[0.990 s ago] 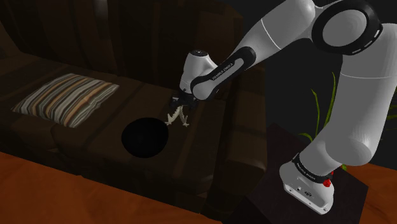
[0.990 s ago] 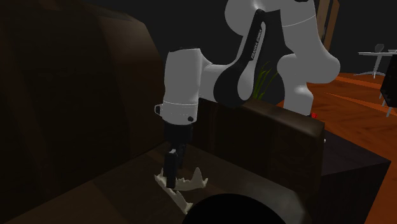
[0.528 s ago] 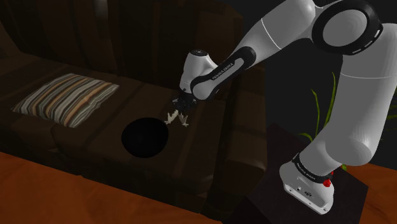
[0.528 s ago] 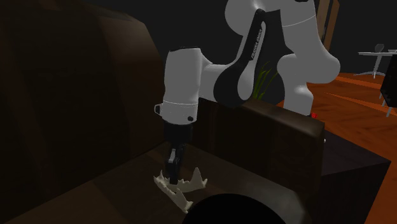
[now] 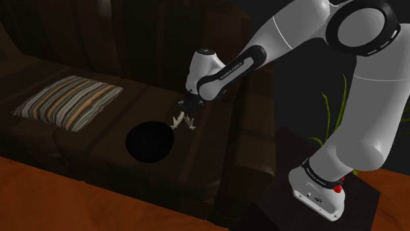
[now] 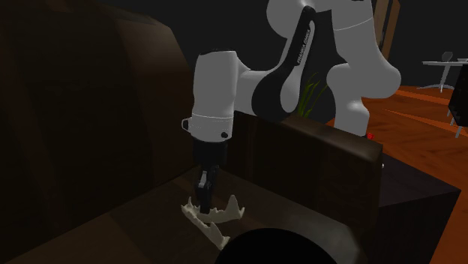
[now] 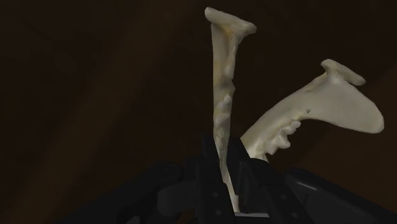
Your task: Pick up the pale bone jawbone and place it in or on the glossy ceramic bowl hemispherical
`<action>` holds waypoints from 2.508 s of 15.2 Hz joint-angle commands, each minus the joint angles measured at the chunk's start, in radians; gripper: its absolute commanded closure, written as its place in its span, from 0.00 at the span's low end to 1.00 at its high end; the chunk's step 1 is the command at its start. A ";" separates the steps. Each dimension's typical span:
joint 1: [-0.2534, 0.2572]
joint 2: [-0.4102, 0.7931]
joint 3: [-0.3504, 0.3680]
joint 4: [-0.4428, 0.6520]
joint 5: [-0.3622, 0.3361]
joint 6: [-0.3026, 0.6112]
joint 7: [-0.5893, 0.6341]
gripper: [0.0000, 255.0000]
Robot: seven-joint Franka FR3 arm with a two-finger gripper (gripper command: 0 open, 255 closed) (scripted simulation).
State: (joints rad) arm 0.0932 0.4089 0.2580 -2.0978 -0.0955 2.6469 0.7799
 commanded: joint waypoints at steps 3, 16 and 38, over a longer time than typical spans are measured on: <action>-0.009 -0.040 0.012 0.002 0.016 -0.042 -0.009 1.00; -0.030 -0.161 0.038 0.032 0.066 -0.189 -0.038 1.00; 0.079 -0.219 0.110 0.141 0.037 -0.352 0.160 1.00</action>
State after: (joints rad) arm 0.1548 0.1896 0.3593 -1.9577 -0.0502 2.2955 0.9073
